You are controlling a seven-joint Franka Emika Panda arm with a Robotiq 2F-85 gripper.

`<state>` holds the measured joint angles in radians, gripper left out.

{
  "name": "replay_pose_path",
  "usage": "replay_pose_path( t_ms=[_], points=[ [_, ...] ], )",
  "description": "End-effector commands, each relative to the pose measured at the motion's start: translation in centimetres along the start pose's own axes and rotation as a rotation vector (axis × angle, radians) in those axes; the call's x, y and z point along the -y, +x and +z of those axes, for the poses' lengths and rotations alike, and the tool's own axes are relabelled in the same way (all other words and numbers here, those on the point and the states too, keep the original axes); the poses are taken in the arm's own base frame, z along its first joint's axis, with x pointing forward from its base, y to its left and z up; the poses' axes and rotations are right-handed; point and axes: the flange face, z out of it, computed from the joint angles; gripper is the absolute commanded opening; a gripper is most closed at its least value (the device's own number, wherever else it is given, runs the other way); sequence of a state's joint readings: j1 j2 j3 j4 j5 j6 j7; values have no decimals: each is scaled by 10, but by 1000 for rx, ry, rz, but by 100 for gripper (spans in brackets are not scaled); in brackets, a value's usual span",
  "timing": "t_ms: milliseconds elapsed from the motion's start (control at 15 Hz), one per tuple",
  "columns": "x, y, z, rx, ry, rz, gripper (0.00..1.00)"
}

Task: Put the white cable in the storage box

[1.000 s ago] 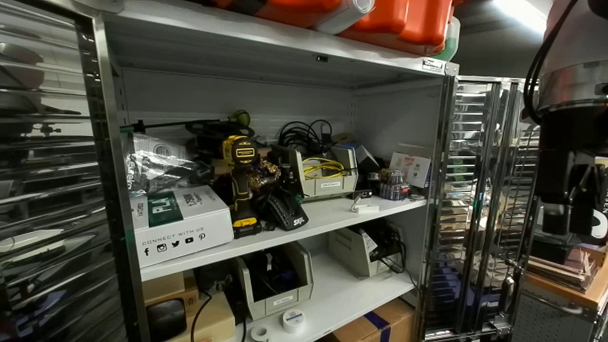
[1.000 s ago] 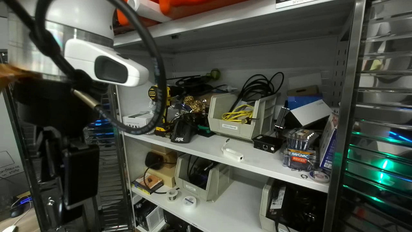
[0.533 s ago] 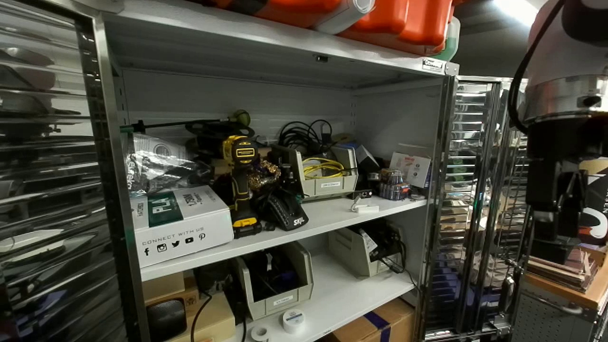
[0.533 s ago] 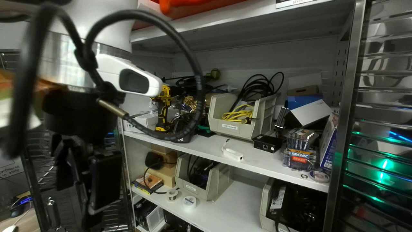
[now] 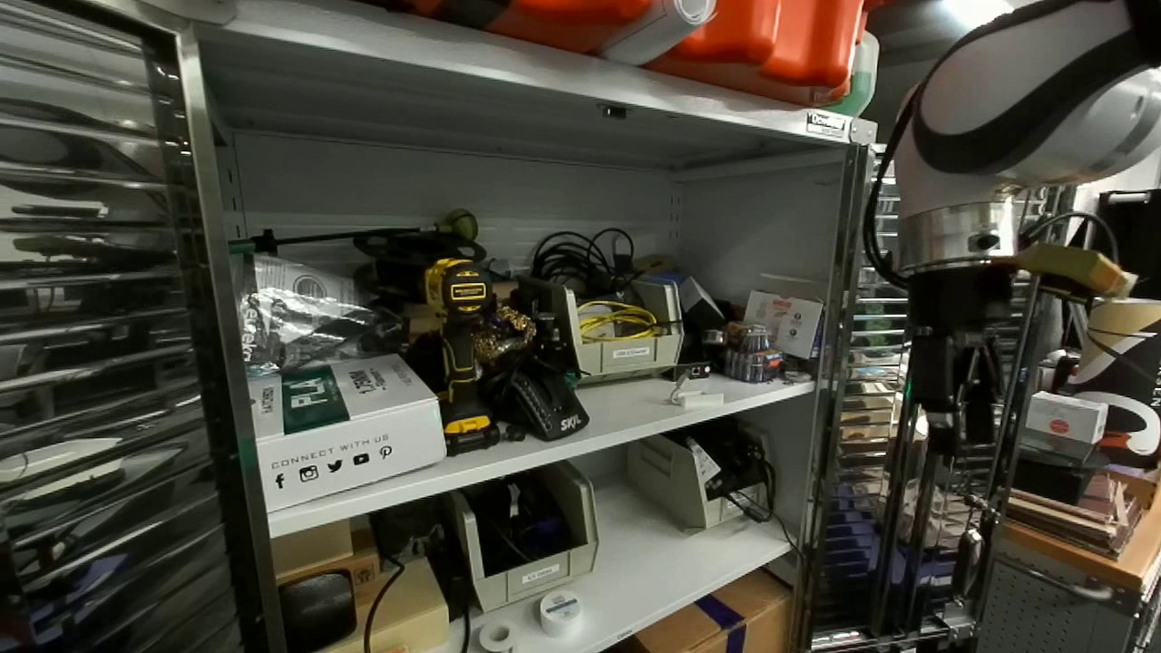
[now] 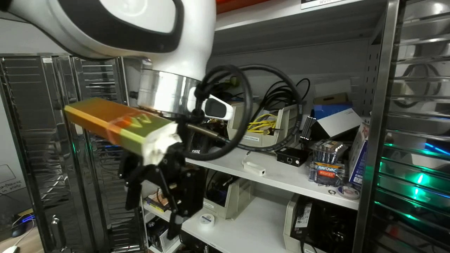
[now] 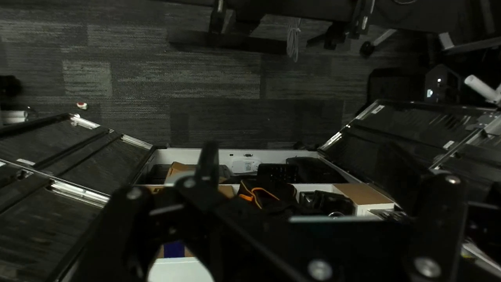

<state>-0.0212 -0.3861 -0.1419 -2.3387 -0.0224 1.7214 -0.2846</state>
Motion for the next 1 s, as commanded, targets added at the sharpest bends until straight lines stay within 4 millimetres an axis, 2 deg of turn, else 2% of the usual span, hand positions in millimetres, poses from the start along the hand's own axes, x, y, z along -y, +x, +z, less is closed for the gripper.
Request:
replay_pose_path(
  t_ms=[0,267,533,933],
  points=[
    [-15,50,-8,46,-60,-180,100],
    [-23,97,-12,4,-199,-345,100],
    [-18,143,-20,-128,-319,-482,100],
    [-7,185,-43,-314,-398,-708,100]
  ],
)
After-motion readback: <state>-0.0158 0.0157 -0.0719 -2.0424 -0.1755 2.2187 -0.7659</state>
